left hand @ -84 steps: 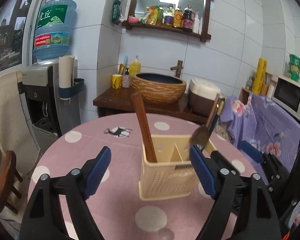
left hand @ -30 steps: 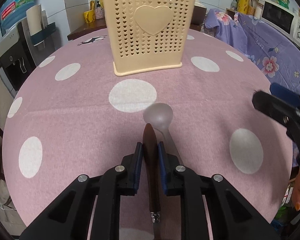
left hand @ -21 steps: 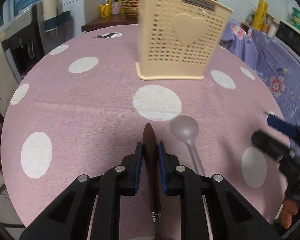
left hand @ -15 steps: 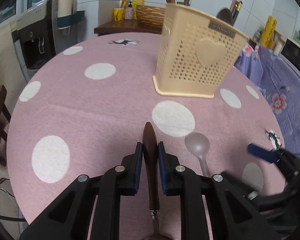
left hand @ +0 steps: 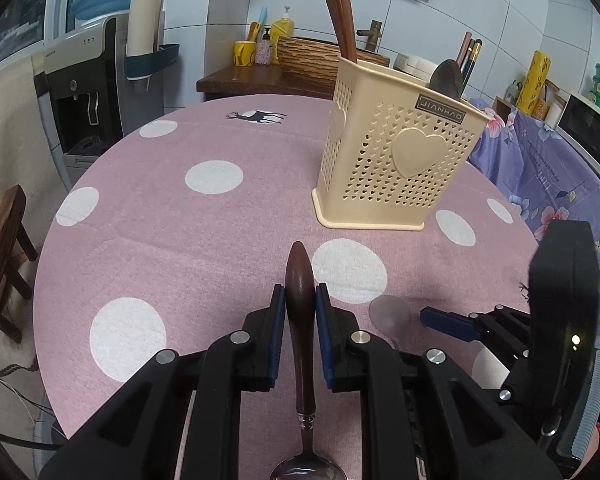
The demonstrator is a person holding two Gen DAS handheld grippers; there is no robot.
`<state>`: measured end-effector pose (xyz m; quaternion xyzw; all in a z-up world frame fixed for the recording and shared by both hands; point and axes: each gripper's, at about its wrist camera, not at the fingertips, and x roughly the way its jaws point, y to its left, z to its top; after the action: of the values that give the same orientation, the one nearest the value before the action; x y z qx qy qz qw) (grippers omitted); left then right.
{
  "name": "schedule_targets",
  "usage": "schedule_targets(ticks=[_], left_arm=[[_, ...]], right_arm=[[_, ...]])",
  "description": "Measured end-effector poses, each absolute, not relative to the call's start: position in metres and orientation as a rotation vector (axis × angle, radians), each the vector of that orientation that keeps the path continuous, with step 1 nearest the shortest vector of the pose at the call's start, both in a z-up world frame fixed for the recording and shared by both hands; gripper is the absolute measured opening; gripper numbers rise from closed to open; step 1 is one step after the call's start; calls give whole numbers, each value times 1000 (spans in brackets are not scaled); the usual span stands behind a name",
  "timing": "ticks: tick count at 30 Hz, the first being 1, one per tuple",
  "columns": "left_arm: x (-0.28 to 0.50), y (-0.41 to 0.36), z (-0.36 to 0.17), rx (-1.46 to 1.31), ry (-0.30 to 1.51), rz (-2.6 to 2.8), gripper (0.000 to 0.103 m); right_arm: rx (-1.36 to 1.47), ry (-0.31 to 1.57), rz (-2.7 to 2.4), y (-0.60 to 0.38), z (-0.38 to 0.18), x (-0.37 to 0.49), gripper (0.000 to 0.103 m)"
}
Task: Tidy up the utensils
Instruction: 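Lift the wooden-handled spoon with the left tool while the right tool grasps the grey spoon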
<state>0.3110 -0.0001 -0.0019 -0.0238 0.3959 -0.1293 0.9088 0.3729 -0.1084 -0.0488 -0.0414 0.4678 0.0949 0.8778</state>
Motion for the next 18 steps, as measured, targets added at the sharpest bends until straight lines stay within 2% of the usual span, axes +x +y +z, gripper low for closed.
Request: schedule_targets(ticks=[3,7,18], left_arm=[[312,0,0,-50,814,-266,16],[313,0,2,-49,807,-262,16],[313,-4,6,-42,788,-258,16]], right_arm=[[-84,979,194,-107,-49,383,54],[-81,981,187,-106,-48,391,38],[-17,970,207,-118,-44,394,37]])
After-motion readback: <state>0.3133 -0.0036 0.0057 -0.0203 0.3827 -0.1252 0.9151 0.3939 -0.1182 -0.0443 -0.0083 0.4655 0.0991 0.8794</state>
